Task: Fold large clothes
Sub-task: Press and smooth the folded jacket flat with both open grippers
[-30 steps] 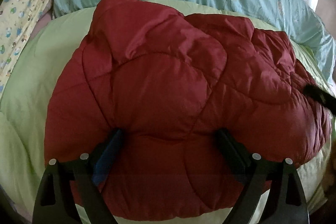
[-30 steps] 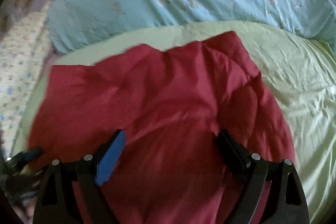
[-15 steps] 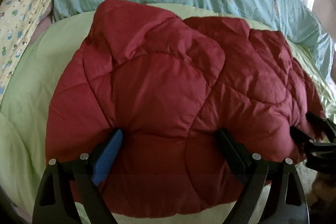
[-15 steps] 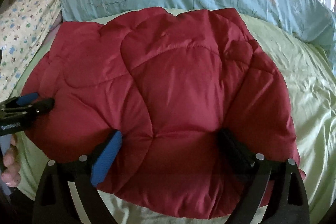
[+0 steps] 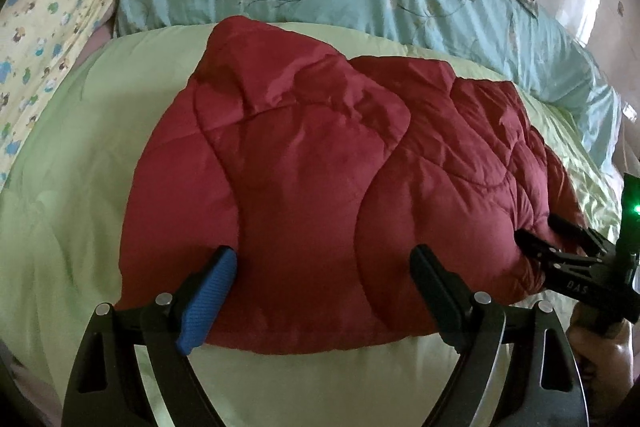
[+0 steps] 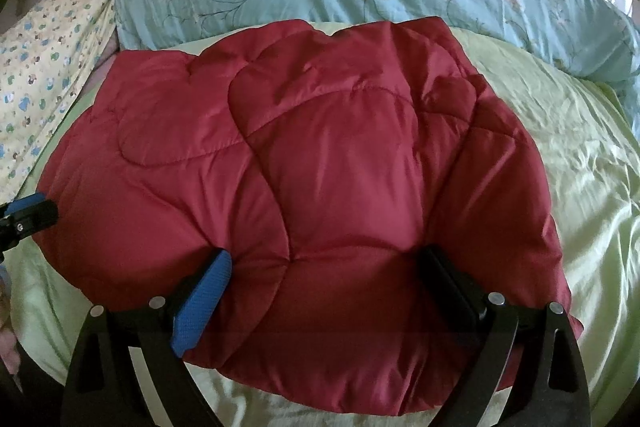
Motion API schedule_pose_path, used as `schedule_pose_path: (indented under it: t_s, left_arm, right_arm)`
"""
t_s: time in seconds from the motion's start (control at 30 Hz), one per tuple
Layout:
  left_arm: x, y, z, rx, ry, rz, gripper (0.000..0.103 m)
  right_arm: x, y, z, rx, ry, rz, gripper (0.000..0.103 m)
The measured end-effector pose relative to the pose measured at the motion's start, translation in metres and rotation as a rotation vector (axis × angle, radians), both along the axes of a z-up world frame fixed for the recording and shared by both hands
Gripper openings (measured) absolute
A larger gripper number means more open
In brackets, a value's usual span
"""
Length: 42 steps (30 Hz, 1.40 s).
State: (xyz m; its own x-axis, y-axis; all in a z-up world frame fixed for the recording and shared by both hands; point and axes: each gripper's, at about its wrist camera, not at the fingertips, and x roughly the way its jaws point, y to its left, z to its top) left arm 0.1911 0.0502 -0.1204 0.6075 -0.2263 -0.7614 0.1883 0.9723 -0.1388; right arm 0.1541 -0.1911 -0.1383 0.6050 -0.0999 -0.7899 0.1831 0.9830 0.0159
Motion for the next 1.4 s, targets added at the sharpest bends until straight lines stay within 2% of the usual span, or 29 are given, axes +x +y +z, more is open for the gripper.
schedule_pose_path:
  t_s: [0.2,0.33,0.47,0.57,0.77,0.87,1.0,1.07,1.2,1.33,1.4]
  left_arm:
    - [0.0,0.008,0.004,-0.013,-0.005,0.002,0.087]
    - [0.008,0.005,0.002,-0.022,0.001,-0.01,0.087]
    - [0.02,-0.008,-0.006,0.035,0.014,-0.022,0.088]
    - [0.032,-0.012,-0.01,0.039,0.029,-0.027,0.091]
    - [0.055,-0.015,-0.017,0.04,0.066,-0.036,0.094]
    - [0.068,-0.02,-0.02,0.05,0.079,-0.037,0.096]
    - [0.083,-0.022,-0.023,0.048,0.097,-0.021,0.099]
    - [0.084,-0.022,-0.026,0.05,0.098,-0.01,0.101]
    - [0.082,-0.026,-0.029,0.074,0.09,-0.009,0.101]
    - [0.081,-0.028,-0.03,0.077,0.084,-0.008,0.102]
    - [0.08,-0.029,-0.03,0.08,0.08,-0.005,0.102]
  right_arm:
    - [-0.002,0.0,0.009,0.018,0.006,-0.021,0.095]
    - [-0.007,0.002,0.026,0.062,-0.035,-0.018,0.095]
    - [0.007,0.006,0.04,0.083,-0.05,0.023,0.095]
    - [0.028,0.011,0.044,0.073,-0.033,0.068,0.095]
    - [0.075,0.002,0.023,0.06,0.076,0.062,0.097]
    - [0.089,-0.017,0.012,0.023,0.091,0.004,0.096]
    - [0.098,-0.03,0.002,0.046,0.096,-0.031,0.097]
    - [0.096,-0.028,0.002,0.03,0.095,-0.035,0.097]
    - [0.086,-0.028,0.01,0.059,0.056,-0.033,0.096]
    - [0.051,-0.019,0.037,0.087,-0.027,-0.03,0.096]
    - [0.037,-0.012,0.041,0.078,-0.037,-0.013,0.096]
